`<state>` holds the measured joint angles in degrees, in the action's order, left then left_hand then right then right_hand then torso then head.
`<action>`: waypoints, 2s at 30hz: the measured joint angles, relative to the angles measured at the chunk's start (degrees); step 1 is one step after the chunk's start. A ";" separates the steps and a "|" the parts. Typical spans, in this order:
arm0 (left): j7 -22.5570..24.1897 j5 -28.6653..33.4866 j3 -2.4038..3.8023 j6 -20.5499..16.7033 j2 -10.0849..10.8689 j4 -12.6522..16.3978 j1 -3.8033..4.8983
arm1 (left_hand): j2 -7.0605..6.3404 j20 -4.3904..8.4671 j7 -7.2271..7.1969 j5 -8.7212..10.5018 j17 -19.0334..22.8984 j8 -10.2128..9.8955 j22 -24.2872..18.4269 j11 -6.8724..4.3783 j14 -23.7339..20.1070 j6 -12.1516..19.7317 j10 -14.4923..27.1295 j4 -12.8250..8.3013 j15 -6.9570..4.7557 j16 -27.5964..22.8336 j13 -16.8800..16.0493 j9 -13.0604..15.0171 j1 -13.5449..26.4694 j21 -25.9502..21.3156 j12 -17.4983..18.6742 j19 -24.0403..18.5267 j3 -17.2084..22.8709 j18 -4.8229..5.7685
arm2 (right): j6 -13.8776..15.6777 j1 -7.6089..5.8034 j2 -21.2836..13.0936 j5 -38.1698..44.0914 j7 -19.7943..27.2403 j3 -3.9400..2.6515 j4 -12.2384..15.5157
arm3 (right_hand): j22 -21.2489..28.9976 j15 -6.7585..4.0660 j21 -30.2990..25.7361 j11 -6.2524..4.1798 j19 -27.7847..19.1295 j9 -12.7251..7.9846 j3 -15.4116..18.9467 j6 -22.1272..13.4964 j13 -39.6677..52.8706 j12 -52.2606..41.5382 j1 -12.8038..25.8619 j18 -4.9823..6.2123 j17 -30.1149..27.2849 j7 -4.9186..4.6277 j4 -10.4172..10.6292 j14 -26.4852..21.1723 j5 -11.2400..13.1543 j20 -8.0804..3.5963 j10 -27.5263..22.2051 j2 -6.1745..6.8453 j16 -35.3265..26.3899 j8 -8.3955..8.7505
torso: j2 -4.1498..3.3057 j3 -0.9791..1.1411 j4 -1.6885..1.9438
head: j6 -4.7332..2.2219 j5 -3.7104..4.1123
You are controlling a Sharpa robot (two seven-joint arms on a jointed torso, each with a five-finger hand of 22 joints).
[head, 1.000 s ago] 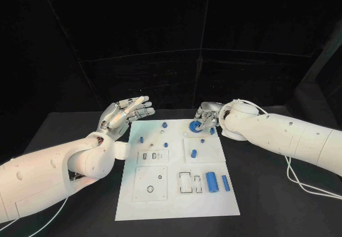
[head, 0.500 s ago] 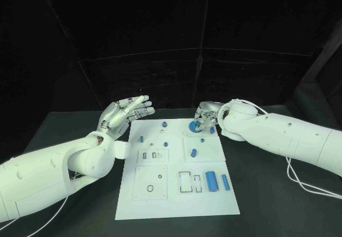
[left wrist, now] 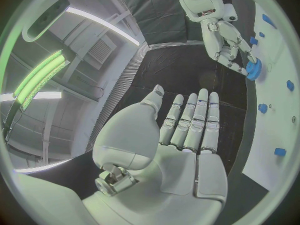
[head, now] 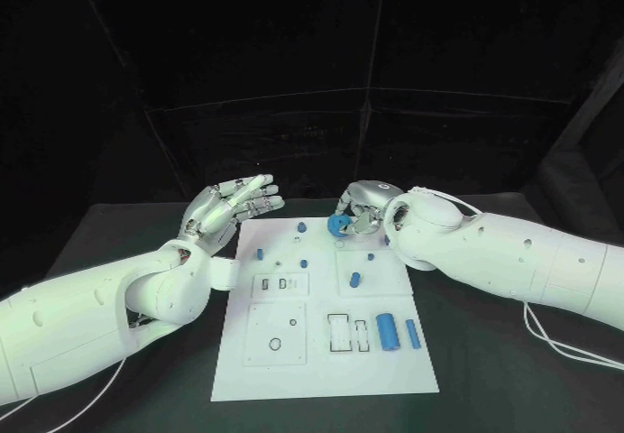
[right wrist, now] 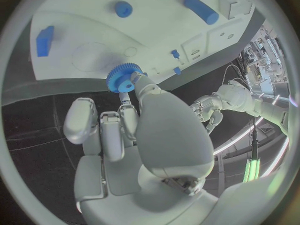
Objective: Assemble the parts on the task board
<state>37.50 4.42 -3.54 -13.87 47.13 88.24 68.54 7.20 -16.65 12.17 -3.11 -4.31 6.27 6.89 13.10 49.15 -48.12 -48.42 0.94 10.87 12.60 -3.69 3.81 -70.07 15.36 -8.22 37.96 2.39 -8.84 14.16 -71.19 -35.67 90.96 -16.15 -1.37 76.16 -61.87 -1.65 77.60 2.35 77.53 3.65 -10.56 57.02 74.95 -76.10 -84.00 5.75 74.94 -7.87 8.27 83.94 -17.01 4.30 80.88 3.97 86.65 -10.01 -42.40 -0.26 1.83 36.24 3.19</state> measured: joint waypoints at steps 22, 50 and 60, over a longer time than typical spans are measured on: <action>0.03 -0.01 0.00 0.08 -0.31 -0.14 0.00 | 0.00 0.00 0.00 0.00 -0.01 0.00 0.01 0.00 0.00 0.00 0.00 0.00 0.00 0.00 0.00 0.00 0.00 0.00 0.00 0.00 0.00 0.00 | 1.75 1.52 9.82 4.63 -2.08 0.70 -3.74 | -0.45 0.00 0.23 0.01 0.20 0.00 -1.82 0.00 -0.01 -0.22 0.88 0.02 -0.01 0.00 0.82 0.00 0.03 -0.20 -0.01 0.77 0.00 0.60 | -0.07 -0.02 0.11 | 0.44 -1.33; 0.06 -0.01 0.00 0.07 -0.50 -0.31 0.02 | 0.00 0.00 0.00 0.00 -0.02 0.00 -0.02 0.00 0.00 0.00 0.00 0.00 0.00 0.00 0.00 0.00 0.00 0.00 0.23 0.00 0.00 0.00 | -1.41 1.71 14.02 5.12 -2.16 0.79 -8.77 | -0.80 0.84 0.49 1.36 0.25 0.18 -3.17 -5.43 -1.50 1.78 5.35 0.02 -0.03 -1.27 0.39 0.00 7.35 0.56 -1.38 1.63 0.38 5.00 | -0.03 0.03 -0.01 | 0.89 -1.83; 0.05 -0.01 0.00 0.07 -0.51 -0.40 0.02 | 0.00 0.00 0.00 0.00 -0.02 0.00 -0.02 0.00 0.00 0.00 0.00 0.00 0.00 0.00 0.00 0.00 0.00 0.00 0.23 -0.01 0.00 0.00 | -1.53 1.68 14.05 4.57 -2.20 0.79 -9.06 | -1.06 1.45 0.72 1.76 0.09 0.24 2.95 -6.11 -1.06 1.78 13.14 0.02 -0.03 -1.73 6.18 0.20 6.46 1.56 -1.35 2.69 0.66 5.65 | -0.03 0.06 -0.06 | 0.76 -1.83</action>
<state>37.56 4.41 -3.54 -13.79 46.62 87.84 68.56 7.20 -16.65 12.17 -3.11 -4.33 6.27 6.87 13.10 49.15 -48.11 -48.42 0.94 10.87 12.60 -3.69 3.81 -70.07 15.36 -7.98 37.95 2.39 -8.84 12.63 -69.50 -21.62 95.53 -18.36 -0.58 67.10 -62.93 -0.20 78.32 4.11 77.62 3.89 -7.61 50.90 73.89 -74.32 -70.86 5.77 74.91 -9.60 14.45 84.14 -10.55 5.86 79.53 6.67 87.31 -4.36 -42.42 -0.20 1.77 37.00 1.36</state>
